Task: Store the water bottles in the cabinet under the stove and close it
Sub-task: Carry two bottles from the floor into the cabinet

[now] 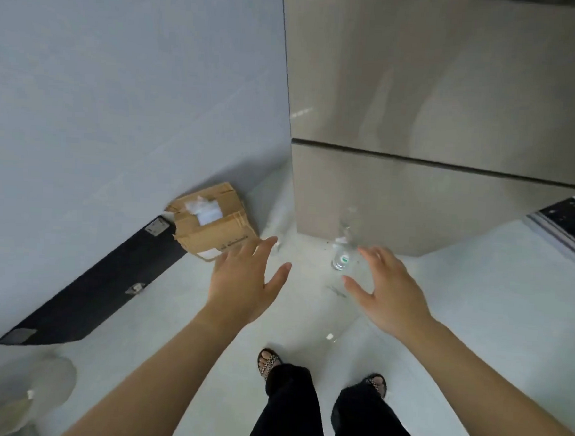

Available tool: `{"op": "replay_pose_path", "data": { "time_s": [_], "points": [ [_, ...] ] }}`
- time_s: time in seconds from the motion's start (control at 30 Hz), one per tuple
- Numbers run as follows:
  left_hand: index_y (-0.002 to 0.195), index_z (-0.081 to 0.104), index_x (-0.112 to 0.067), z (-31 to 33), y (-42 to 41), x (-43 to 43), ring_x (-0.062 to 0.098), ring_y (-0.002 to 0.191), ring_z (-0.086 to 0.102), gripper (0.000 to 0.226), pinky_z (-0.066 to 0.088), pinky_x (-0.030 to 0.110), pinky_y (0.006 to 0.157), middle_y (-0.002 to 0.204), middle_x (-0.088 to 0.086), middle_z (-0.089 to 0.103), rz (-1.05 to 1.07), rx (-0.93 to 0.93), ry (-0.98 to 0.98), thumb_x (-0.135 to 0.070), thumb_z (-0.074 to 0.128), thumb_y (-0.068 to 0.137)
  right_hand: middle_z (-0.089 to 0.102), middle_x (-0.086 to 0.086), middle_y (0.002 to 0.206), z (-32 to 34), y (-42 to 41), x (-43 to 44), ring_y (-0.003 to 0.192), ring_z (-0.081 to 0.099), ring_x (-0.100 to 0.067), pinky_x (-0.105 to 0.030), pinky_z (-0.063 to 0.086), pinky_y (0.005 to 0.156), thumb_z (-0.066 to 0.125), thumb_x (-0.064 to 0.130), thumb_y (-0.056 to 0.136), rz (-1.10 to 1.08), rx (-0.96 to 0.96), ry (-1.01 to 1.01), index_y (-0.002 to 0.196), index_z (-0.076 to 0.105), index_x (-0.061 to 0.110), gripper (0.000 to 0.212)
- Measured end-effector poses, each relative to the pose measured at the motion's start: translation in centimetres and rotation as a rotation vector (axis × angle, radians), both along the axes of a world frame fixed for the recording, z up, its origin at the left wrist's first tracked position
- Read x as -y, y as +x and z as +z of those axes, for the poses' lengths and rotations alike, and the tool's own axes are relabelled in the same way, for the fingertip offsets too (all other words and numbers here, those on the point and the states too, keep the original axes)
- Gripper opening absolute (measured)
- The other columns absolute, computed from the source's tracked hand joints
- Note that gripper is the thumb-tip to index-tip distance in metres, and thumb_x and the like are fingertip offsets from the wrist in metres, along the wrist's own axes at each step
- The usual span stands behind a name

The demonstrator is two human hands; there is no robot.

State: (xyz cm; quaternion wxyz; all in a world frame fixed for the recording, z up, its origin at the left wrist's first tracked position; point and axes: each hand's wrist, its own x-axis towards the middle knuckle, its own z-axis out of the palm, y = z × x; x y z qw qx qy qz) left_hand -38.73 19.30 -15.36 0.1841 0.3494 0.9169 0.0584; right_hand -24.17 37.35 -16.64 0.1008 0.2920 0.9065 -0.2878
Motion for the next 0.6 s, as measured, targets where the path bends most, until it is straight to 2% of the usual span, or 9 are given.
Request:
{"op": "replay_pose_path", "data": {
  "time_s": [0.1, 0.23, 0.4, 0.47, 0.53, 0.6],
  "points": [
    [0.138, 0.036, -0.026, -5.5, -0.1, -1.5, 0.019, 0.127, 0.044, 0.054, 0.039, 0.039, 0.099, 0.141, -0.004, 0.044, 0.025, 0.038, 0.033, -0.054, 0.035, 0.091, 0.039, 0.002, 0.141, -5.5, 0.6, -0.8, 0.127, 0.041, -0.02, -0.034, 0.042, 0.092, 0.051, 0.044, 0.088, -0.067, -0.008, -0.004, 0.136, 0.04, 0.021, 0.054],
    [0.138, 0.035, -0.026, -16.8, 0.2, -3.5, 0.02, 0.126, 0.044, 0.055, 0.039, 0.039, 0.098, 0.141, -0.003, 0.043, 0.032, 0.067, 0.003, -0.053, 0.035, 0.091, 0.043, -0.001, 0.139, -16.7, 1.7, -2.3, 0.126, 0.043, -0.021, -0.034, 0.045, 0.088, 0.056, 0.04, 0.087, -0.154, -0.026, 0.009, 0.135, 0.044, 0.021, 0.053],
    [0.139, 0.035, -0.027, -34.3, 0.9, -5.7, 0.02, 0.125, 0.046, 0.056, 0.038, 0.037, 0.098, 0.141, -0.002, 0.045, -0.036, 0.062, -0.036, -0.056, 0.033, 0.091, 0.04, -0.001, 0.142, -34.3, 2.2, -3.4, 0.128, 0.042, -0.021, -0.033, 0.044, 0.09, 0.055, 0.042, 0.087, -0.206, -0.023, 0.028, 0.136, 0.043, 0.021, 0.054],
    [0.138, 0.038, -0.026, -42.0, 1.0, -6.4, 0.021, 0.122, 0.048, 0.063, 0.04, 0.038, 0.095, 0.138, 0.0, 0.048, -0.08, 0.041, -0.038, -0.061, 0.025, 0.087, 0.038, 0.0, 0.143, -41.6, 2.2, -3.6, 0.128, 0.041, -0.02, -0.032, 0.043, 0.09, 0.055, 0.042, 0.087, -0.237, -0.043, 0.028, 0.136, 0.043, 0.022, 0.054],
    [0.136, 0.042, -0.024, -49.8, 0.7, -7.1, 0.024, 0.119, 0.052, 0.07, 0.043, 0.04, 0.092, 0.135, 0.003, 0.051, -0.163, 0.009, -0.045, -0.062, 0.017, 0.082, 0.037, 0.003, 0.144, -48.4, 2.0, -3.9, 0.128, 0.041, -0.017, -0.031, 0.043, 0.091, 0.055, 0.041, 0.087, -0.286, -0.078, 0.016, 0.136, 0.043, 0.024, 0.053],
    [0.132, 0.047, -0.021, -57.6, -0.1, -7.9, 0.028, 0.114, 0.056, 0.068, 0.046, 0.044, 0.089, 0.13, 0.007, 0.056, -0.279, -0.021, -0.039, -0.06, 0.021, 0.083, 0.035, 0.005, 0.145, -54.8, 1.5, -4.3, 0.129, 0.04, -0.014, -0.032, 0.044, 0.093, 0.053, 0.042, 0.088, -0.334, -0.119, 0.01, 0.136, 0.042, 0.026, 0.051]
  ]
}}
